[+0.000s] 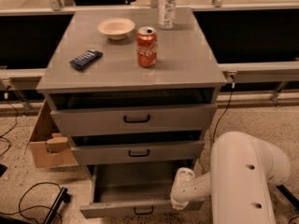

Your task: Open bottom drawer

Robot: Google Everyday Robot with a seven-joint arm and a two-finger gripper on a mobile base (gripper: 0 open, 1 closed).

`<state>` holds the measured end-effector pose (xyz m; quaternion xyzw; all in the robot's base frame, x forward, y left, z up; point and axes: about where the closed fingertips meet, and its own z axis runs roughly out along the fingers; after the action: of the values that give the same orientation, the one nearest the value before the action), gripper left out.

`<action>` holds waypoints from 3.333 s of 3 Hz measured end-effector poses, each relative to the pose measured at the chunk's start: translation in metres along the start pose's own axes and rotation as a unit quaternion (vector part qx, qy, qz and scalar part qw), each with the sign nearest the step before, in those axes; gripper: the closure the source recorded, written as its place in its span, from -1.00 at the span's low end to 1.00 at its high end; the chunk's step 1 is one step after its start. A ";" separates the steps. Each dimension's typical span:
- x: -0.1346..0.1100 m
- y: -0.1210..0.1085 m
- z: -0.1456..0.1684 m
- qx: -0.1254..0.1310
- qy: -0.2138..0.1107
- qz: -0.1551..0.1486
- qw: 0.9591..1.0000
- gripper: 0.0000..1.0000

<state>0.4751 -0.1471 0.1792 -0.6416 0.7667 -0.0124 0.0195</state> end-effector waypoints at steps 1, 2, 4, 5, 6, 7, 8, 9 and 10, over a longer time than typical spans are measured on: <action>0.000 -0.001 -0.005 0.000 0.000 0.000 1.000 1.00; 0.000 -0.001 -0.005 0.000 0.000 0.000 1.000 1.00; 0.006 0.011 -0.005 -0.004 -0.002 0.005 1.000 1.00; 0.006 0.011 -0.005 -0.004 -0.002 0.005 1.000 1.00; 0.006 0.011 -0.005 -0.004 -0.002 0.005 1.000 0.64; 0.006 0.011 -0.005 -0.004 -0.002 0.005 1.000 0.17; 0.006 0.012 -0.005 -0.004 -0.002 0.005 1.000 -0.29; 0.006 0.012 -0.005 -0.004 -0.002 0.005 1.000 -0.75; 0.006 0.012 -0.005 -0.004 -0.002 0.005 1.000 -1.00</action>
Offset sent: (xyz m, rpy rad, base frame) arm -0.3098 -0.0825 -0.0644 0.1437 0.1820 -0.2559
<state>0.4625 -0.1509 0.1834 -0.6375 0.7701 -0.0086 0.0184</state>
